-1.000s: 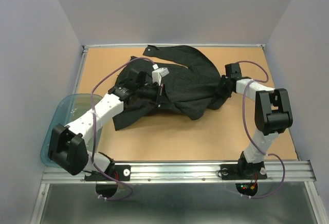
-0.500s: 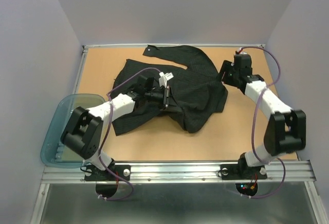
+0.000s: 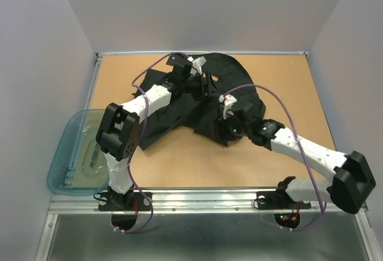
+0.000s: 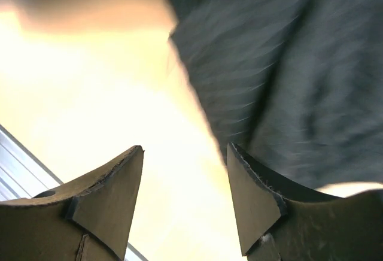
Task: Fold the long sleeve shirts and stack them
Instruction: Flatten the shirt out
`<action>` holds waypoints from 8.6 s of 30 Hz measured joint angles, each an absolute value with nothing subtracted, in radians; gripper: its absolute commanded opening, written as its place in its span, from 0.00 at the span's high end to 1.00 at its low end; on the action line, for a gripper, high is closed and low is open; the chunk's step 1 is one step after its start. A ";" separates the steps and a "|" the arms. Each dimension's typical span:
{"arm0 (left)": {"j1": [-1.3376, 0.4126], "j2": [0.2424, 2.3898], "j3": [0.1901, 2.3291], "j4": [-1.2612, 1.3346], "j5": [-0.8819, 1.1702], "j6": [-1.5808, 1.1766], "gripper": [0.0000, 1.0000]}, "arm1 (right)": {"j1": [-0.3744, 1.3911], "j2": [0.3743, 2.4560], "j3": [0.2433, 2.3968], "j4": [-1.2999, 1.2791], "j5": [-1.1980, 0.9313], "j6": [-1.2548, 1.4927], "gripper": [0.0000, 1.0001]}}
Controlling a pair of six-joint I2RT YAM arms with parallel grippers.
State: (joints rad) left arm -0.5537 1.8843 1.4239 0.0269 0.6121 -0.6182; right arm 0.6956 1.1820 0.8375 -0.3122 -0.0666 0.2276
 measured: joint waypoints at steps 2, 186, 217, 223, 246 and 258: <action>-0.545 1.883 1.443 -0.010 0.565 -0.593 0.28 | 0.760 1.270 0.839 -0.312 -0.031 0.205 0.37; -0.140 1.375 0.827 -0.417 0.079 -0.430 0.65 | -0.255 1.573 0.841 -0.254 0.108 0.656 0.33; -0.136 1.121 0.483 -0.279 0.224 -0.728 0.31 | -0.262 1.255 0.580 -0.384 -0.177 0.608 0.36; -0.136 1.131 0.482 -0.254 0.212 -0.731 0.31 | -0.262 1.273 0.578 -0.377 -0.177 0.585 0.79; -0.136 1.139 0.480 -0.242 0.205 -0.743 0.33 | -0.262 1.122 0.671 -0.668 -0.094 0.553 0.99; -0.136 1.163 0.493 -0.251 0.150 -0.789 0.42 | -0.262 1.121 0.745 -0.697 -0.132 0.553 0.99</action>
